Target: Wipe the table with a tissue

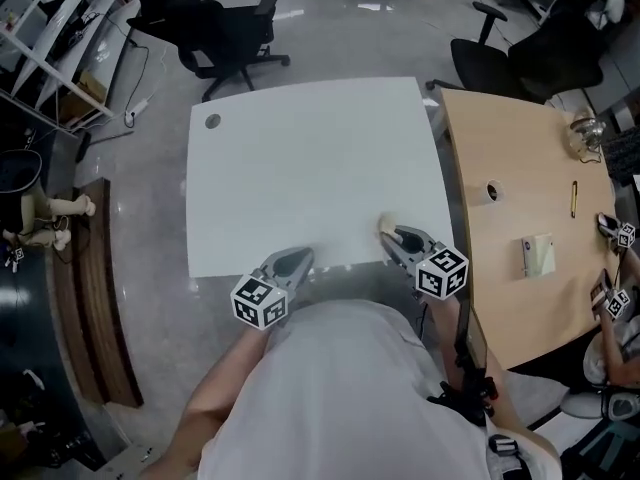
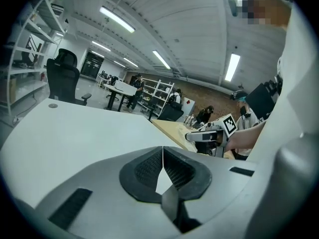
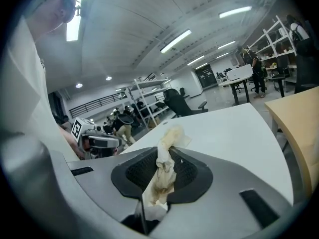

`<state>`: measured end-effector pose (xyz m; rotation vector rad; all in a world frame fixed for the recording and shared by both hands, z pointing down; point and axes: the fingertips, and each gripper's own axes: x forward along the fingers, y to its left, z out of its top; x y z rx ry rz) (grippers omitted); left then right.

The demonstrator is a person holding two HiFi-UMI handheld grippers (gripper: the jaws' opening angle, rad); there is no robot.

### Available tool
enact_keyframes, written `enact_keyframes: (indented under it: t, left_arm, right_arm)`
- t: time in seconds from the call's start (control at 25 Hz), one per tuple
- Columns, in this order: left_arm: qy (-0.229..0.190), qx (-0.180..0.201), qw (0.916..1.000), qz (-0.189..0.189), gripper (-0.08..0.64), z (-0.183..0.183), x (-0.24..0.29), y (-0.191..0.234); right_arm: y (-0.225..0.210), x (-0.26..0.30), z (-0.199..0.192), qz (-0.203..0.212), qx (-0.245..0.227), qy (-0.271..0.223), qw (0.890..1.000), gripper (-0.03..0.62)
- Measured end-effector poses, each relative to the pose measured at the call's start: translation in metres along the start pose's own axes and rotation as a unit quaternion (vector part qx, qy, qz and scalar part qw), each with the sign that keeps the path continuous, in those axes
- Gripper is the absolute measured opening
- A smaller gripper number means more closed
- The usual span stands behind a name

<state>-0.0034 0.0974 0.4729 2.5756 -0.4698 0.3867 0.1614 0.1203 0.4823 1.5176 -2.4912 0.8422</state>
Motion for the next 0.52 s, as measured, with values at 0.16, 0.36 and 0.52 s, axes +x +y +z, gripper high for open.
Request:
enact_keyframes:
  t: [0.16, 0.36, 0.52]
  left_arm:
    - [-0.004, -0.004, 0.9998, 0.019, 0.008, -0.002, 0.001, -0.001]
    - [-0.007, -0.005, 0.9994, 0.034, 0.008, -0.001, 0.004, -0.005]
    - [-0.013, -0.005, 0.9991, 0.041, 0.008, 0.001, 0.013, -0.008]
  right_arm:
    - [-0.003, 0.003, 0.002, 0.015, -0.009, 0.000, 1.000, 0.072]
    - [-0.005, 0.001, 0.004, 0.029, -0.016, -0.001, 0.999, 0.072]
    - [-0.009, 0.000, 0.002, 0.039, -0.026, 0.003, 0.999, 0.072]
